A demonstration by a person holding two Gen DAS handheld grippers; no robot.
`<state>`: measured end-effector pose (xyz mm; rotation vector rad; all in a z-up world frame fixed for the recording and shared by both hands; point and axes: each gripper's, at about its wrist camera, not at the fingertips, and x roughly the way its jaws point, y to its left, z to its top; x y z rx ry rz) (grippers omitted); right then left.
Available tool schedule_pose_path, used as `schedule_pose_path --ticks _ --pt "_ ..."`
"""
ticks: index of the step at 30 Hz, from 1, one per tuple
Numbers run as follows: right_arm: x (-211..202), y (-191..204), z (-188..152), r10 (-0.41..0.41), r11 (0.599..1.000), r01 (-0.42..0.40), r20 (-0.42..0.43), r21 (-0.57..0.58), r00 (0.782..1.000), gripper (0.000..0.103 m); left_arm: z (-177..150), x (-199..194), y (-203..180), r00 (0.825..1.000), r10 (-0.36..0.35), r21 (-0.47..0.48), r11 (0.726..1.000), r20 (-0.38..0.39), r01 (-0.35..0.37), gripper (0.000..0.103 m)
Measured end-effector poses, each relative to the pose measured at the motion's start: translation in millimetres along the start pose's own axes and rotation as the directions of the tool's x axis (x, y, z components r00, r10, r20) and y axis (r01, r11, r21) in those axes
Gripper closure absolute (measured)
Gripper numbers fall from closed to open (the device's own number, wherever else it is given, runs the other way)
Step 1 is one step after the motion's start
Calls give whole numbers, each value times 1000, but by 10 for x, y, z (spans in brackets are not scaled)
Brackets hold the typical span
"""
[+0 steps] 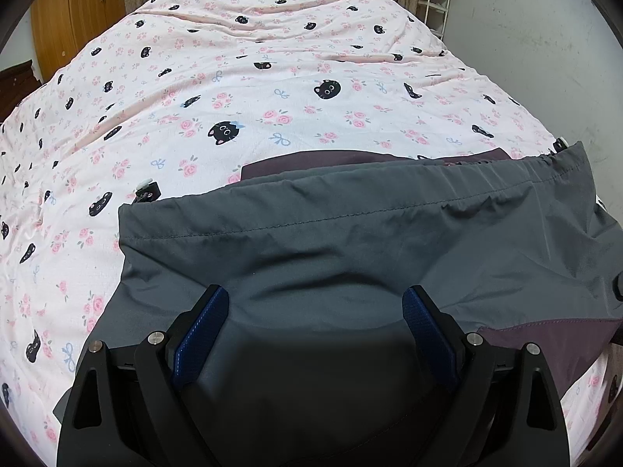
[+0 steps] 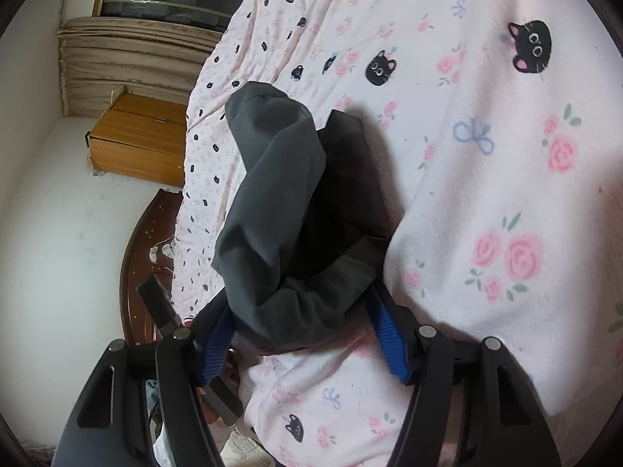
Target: Fold clothes
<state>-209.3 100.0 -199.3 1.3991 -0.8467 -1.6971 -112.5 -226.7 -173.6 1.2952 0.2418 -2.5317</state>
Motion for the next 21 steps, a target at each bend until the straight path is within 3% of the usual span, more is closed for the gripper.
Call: schedule_pose_path --ticks 4,7,11,21 --pt "59 18 32 -15 1000 14 -8 -19 1000 38 -3 2 -8 1000 1 -1 1000 -1 -1 13" --pt "60 85 31 -16 999 15 -16 -41 1000 63 -3 3 -11 1000 2 -2 1000 0 -2 13" --pt "26 264 12 -22 995 21 -16 -94 1000 73 0 8 -2 1000 -6 -8 1000 -1 6 13" --pt "11 931 -27 -96 954 91 -4 -287 995 79 1 11 41 1000 -15 -24 1000 -8 15 12"
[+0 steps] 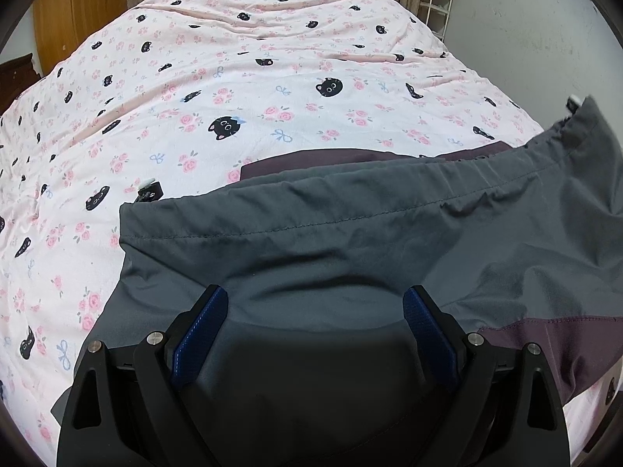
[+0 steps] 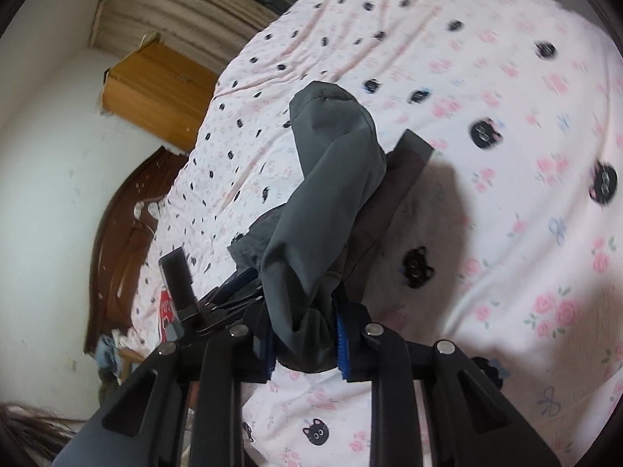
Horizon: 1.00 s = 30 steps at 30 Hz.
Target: Fold clothes
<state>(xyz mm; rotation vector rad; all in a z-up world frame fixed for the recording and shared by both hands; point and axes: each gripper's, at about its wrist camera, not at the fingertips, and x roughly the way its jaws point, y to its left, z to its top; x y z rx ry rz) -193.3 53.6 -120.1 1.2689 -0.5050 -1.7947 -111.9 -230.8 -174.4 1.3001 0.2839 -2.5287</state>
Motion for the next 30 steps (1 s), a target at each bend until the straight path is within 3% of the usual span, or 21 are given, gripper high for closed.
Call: schedule_pose_path --ticks 11,17,23,30 --pt "-52 -68 -39 -54 998 54 -9 -24 998 80 272 -133 57 998 -55 -123 991 -4 54 13" --pt "-46 -28 -55 -61 997 61 -15 -51 998 80 446 42 -25 1000 9 -86 996 -19 -10 13" --pt "-8 33 -52 -67 995 65 -22 -74 998 81 403 254 -120 997 68 -7 998 -41 -68 9" --pt "-18 36 -41 -69 996 68 -13 -66 998 81 146 -193 -140 999 44 17 999 26 -45 10"
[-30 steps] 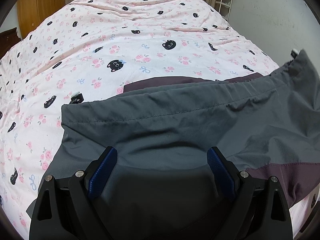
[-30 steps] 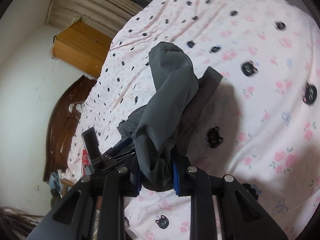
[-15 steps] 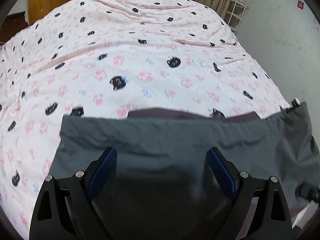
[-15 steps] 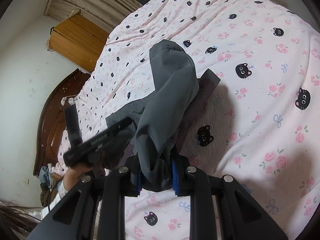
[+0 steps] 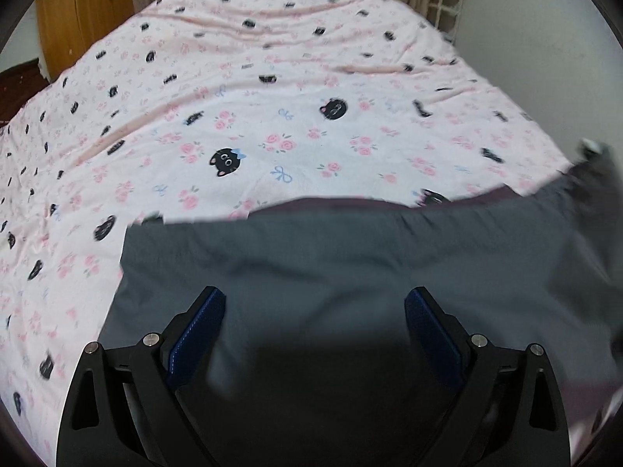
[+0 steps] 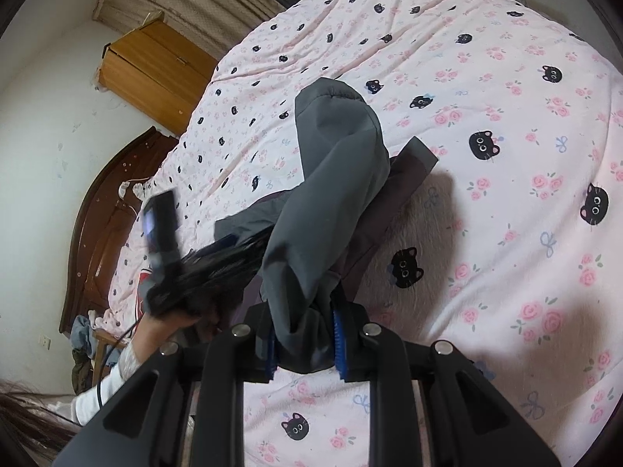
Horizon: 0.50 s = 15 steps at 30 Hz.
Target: Fold clothes
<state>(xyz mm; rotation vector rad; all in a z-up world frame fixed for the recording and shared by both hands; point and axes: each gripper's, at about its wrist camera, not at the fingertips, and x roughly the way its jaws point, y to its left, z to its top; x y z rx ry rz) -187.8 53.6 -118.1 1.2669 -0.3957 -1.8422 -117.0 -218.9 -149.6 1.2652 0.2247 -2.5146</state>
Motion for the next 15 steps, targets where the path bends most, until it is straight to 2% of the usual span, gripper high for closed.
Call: schedule_pose_path --ticks 4,7,11,15 --pt "3 -13 -1 3 1000 -3 1 7 1000 81 -295 -179 -110 999 25 69 997 28 -27 9" --pt "32 28 -5 -3 1000 3 -6 -6 1000 81 -396 -164 -145 999 40 92 995 33 -43 9" --pt "63 103 5 -3 1000 2 -12 -21 1000 81 -388 5 -145 999 40 123 991 19 -42 5" --pt "89 262 28 -7 998 6 -17 -58 1000 81 -297 -58 -58 1000 20 100 995 14 -22 6"
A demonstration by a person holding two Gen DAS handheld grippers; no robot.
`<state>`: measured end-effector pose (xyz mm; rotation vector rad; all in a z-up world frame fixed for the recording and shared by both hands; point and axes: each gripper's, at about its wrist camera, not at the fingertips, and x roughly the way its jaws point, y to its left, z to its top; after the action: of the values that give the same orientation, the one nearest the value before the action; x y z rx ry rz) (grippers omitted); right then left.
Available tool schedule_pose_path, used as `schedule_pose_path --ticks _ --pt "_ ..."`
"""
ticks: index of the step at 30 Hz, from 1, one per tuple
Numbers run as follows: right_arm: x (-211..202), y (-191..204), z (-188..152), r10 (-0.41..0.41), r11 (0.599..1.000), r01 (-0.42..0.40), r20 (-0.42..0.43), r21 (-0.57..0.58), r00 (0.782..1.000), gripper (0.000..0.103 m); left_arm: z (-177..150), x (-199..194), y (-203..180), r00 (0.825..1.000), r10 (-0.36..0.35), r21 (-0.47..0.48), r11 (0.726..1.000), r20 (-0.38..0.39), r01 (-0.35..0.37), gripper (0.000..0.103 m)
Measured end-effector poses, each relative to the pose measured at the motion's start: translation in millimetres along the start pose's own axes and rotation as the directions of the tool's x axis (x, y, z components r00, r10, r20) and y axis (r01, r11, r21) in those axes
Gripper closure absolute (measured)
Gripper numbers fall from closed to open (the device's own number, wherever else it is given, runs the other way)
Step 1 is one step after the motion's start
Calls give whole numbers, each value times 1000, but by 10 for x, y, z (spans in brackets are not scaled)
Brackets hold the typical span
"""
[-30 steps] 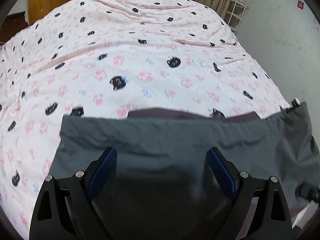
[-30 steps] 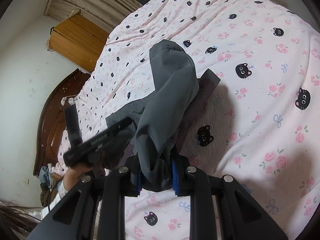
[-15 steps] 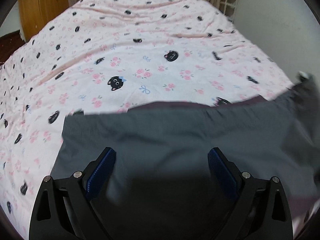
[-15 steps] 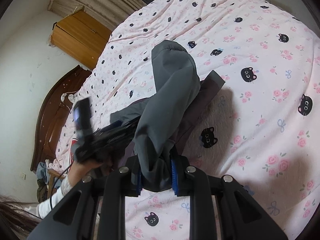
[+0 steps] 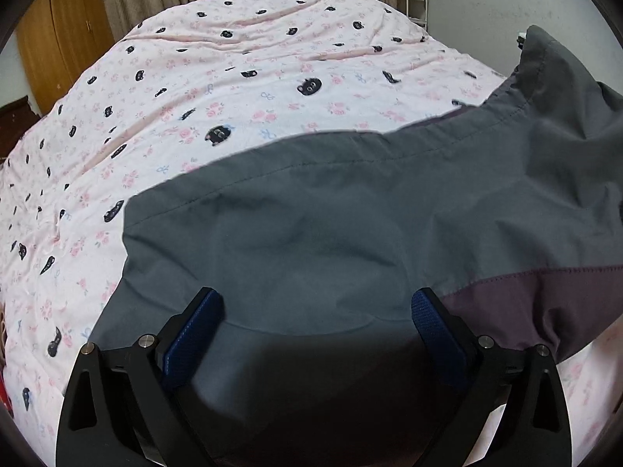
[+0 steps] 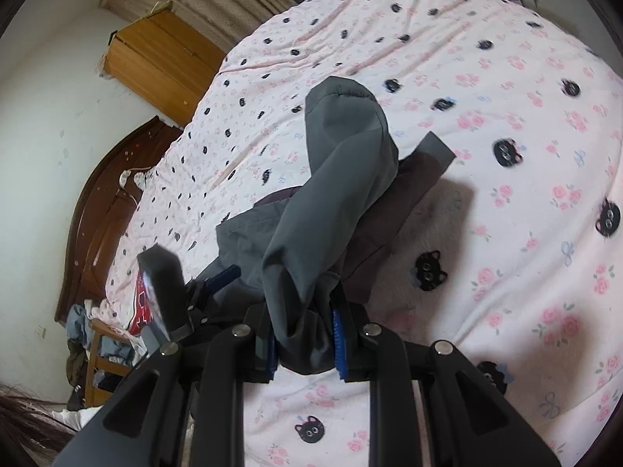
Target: Fold clothes
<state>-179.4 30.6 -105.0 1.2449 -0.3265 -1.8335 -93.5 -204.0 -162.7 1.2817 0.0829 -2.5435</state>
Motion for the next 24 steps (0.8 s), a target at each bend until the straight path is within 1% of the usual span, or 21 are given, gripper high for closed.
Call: schedule_pose_path --ticks 2,4,6,7,9,11,12,16,17,19,21,24 --pt "-31 93 47 16 1000 -16 11 -16 1000 81 13 -99 82 1000 6 -31 999 18 -5 6" --pt "-40 183 85 14 999 -13 13 -37 1000 81 11 -184 186 999 7 -73 997 35 -4 7" --pt "-18 316 128 -6 997 6 6 -82 1000 81 10 -253 295 999 10 -113 994 51 -4 7" --pt "-6 353 141 -9 996 9 3 -93 1000 81 14 -254 322 999 -1 -121 993 50 7 7" --pt "28 445 155 -15 993 14 -3 -119 1000 81 19 -225 325 998 -46 -122 991 36 50 7" --pt "54 503 157 -16 992 15 -5 -129 1000 81 6 -209 263 996 -88 -113 990 20 90 7" --pt "67 517 157 -15 992 14 -6 -129 1000 81 -7 -209 219 996 -93 -101 990 15 94 7" --pt "136 584 156 -16 990 12 -23 -140 1000 81 -121 -92 9 1000 -5 -12 1000 -4 5 6" --pt "155 602 156 -16 990 12 -29 -143 999 81 -141 -66 -15 1000 5 5 1000 -6 -5 6" --pt "219 668 133 -36 985 28 -47 -173 998 81 -159 -30 -6 1000 -3 23 1000 -5 3 5" --pt "307 772 106 -54 977 38 -69 -211 996 81 -141 -96 84 1000 -14 -2 1000 6 14 7" --pt "362 899 87 -34 972 14 -83 -236 996 81 -82 -237 298 999 -16 -72 997 37 18 7"
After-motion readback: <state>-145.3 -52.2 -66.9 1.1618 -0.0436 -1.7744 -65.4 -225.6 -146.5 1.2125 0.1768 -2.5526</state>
